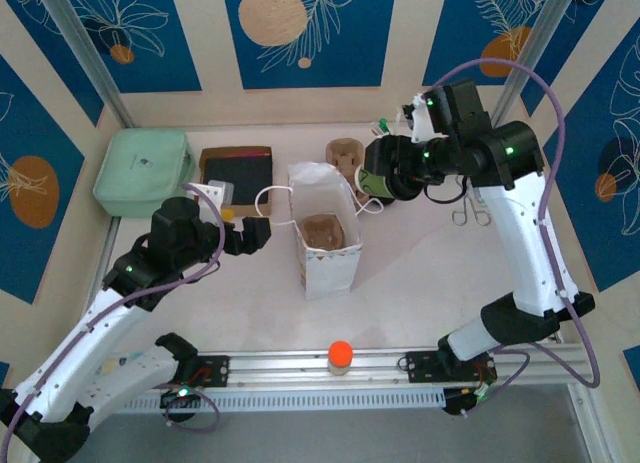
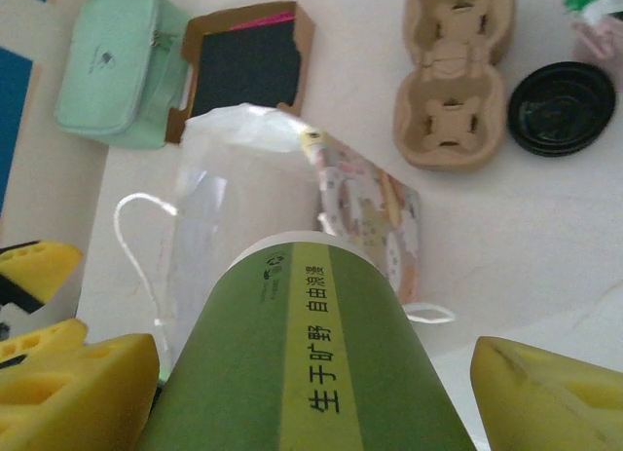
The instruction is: Pack the takeout coffee
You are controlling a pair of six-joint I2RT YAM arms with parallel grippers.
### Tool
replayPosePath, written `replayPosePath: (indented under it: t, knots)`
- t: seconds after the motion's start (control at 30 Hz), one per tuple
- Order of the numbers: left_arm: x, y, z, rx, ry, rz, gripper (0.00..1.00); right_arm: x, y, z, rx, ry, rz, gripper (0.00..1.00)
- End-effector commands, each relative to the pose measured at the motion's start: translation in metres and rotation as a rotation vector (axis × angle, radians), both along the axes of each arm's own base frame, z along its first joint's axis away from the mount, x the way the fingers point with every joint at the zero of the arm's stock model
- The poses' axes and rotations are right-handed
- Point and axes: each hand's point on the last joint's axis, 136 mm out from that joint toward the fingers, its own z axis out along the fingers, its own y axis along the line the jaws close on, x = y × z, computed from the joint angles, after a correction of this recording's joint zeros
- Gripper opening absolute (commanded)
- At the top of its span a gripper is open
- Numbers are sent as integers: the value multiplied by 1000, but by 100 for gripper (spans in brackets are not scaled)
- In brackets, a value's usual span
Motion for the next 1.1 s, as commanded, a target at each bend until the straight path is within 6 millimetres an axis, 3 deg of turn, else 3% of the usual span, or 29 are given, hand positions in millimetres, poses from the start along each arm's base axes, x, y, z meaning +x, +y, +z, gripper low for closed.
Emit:
replayPosePath:
  t: [0.0, 0.33, 0.6, 0.83, 1.07]
  knots:
    - [-1, -3, 8, -36, -4, -14, 100, -5, 15, -6, -16, 39, 33, 59]
    - [3, -16, 12, -20, 9, -69, 100, -3, 55, -37, -169, 80, 101, 56]
    - [12, -35, 24, 6, 8, -127, 100, -7, 78, -48, -266, 88, 142, 55]
    - [33, -38, 22, 115, 37, -105, 100, -9, 85, -68, -349, 116, 135, 55]
    - [63, -42, 31, 185, 29, -87, 99, -11, 85, -74, -388, 117, 125, 54]
